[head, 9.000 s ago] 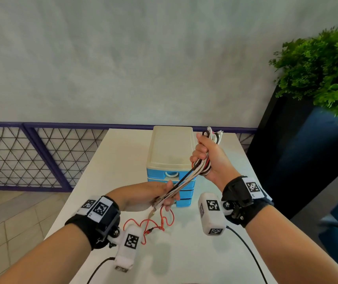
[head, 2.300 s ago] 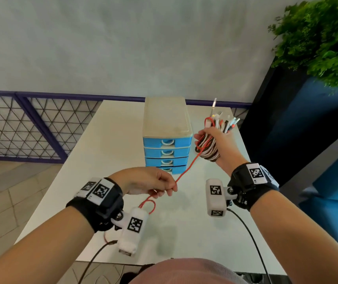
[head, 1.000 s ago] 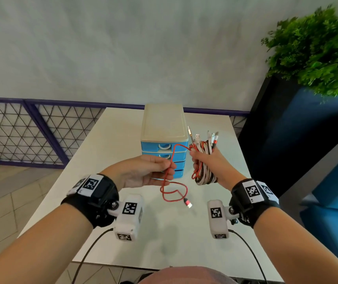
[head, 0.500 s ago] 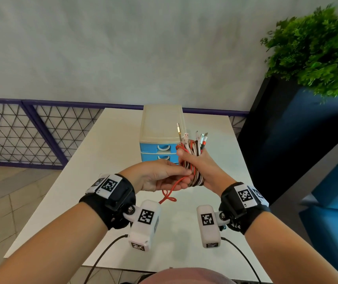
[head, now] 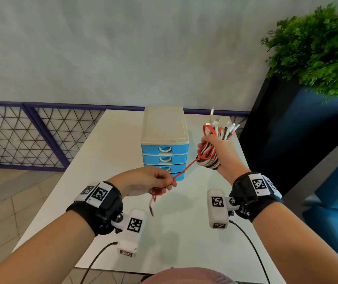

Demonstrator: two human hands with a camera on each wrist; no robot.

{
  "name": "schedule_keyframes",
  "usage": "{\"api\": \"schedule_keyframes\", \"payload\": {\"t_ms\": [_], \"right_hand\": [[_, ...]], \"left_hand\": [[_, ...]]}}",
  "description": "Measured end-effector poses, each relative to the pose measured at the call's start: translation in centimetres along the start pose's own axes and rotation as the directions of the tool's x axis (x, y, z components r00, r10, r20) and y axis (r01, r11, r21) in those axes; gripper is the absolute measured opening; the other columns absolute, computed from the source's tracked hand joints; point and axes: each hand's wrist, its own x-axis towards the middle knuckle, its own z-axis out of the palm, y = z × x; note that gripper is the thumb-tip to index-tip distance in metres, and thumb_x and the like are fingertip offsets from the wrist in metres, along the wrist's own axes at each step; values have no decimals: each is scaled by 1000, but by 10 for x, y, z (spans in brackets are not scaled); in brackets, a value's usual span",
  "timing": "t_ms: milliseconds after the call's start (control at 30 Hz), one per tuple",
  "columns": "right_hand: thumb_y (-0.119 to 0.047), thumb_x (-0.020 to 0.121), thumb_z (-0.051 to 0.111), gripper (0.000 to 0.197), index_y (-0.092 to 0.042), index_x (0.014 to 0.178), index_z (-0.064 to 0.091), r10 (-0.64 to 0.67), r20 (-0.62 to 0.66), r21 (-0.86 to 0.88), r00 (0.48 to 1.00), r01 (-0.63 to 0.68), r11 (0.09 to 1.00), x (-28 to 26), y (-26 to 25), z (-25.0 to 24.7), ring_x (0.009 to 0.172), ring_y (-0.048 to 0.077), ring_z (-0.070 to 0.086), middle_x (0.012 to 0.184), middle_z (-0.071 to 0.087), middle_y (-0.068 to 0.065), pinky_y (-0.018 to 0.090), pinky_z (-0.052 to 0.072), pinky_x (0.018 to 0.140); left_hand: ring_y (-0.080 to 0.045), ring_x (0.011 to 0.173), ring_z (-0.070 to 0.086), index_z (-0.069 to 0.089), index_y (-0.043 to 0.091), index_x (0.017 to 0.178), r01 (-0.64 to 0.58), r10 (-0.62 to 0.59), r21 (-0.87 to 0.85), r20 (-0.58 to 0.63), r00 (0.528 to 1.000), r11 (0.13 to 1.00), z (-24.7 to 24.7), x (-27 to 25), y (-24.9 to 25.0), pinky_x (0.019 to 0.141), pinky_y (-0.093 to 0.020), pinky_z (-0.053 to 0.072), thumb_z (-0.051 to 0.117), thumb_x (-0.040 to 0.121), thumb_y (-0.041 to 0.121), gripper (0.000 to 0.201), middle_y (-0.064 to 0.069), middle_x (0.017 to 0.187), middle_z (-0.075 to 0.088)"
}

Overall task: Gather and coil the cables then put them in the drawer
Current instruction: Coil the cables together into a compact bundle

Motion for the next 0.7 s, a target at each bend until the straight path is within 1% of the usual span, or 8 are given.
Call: {"api": "schedule_keyframes", "payload": {"t_ms": [100,200,267,367,467,567,633,700], "right_hand": [[-4,88,60,10,-2,97,61,2,146,-120,989,15,993,-10,-2,7,68,21,69,78,67,14,36,59,67],[-2,86,63,15,-2,100,60,38,248,-301,968,39,953,-19,-5,14,70,20,71,80,70,14,33,60,67],[-2,83,66,21,-5,102,59,62,280,-453,958,75,888,-22,-5,18,70,19,71,82,71,14,27,59,65],[-5,77,72,31,-10,105,58,93,301,-587,949,108,802,-24,-2,25,75,21,73,86,73,12,30,60,70],[-2,83,68,25,-12,105,60,132,348,-494,928,62,867,-29,0,31,75,21,74,86,73,12,30,60,67],[-2,84,67,17,-9,100,63,168,384,-405,908,2,915,-35,-3,34,70,19,73,81,72,10,27,59,63],[-2,84,67,17,-1,101,64,174,400,-456,900,31,889,-35,-3,33,66,19,69,79,69,14,30,60,65],[-6,83,67,21,3,102,62,180,386,-565,905,78,821,-33,-3,32,60,17,65,73,67,12,28,58,61]], "left_hand": [[-6,67,57,72,20,82,-20,136,487,-204,970,873,-4,6,11,65,-18,46,68,85,16,6,7,78,68],[-1,65,57,75,22,83,-10,289,662,-313,905,750,-2,10,20,59,-10,41,74,80,19,4,16,71,64],[1,62,54,75,20,83,-22,374,707,-347,860,707,0,12,25,55,-9,35,72,81,18,4,20,66,60],[-2,67,56,74,19,82,-88,480,724,-356,802,684,3,14,31,65,-20,40,72,80,17,4,15,71,61],[-8,73,59,73,15,84,-170,549,694,-370,749,700,6,15,35,69,-16,46,72,80,14,5,10,76,62],[0,68,55,73,11,86,-204,597,688,-398,696,697,7,15,33,62,-4,41,71,81,11,5,8,77,62],[4,63,56,72,12,84,-230,591,660,-395,703,715,7,15,31,58,-3,39,71,82,13,2,9,74,64],[8,60,57,70,14,84,-253,560,627,-357,747,737,5,15,28,58,-5,40,70,83,15,2,13,71,63]]}}
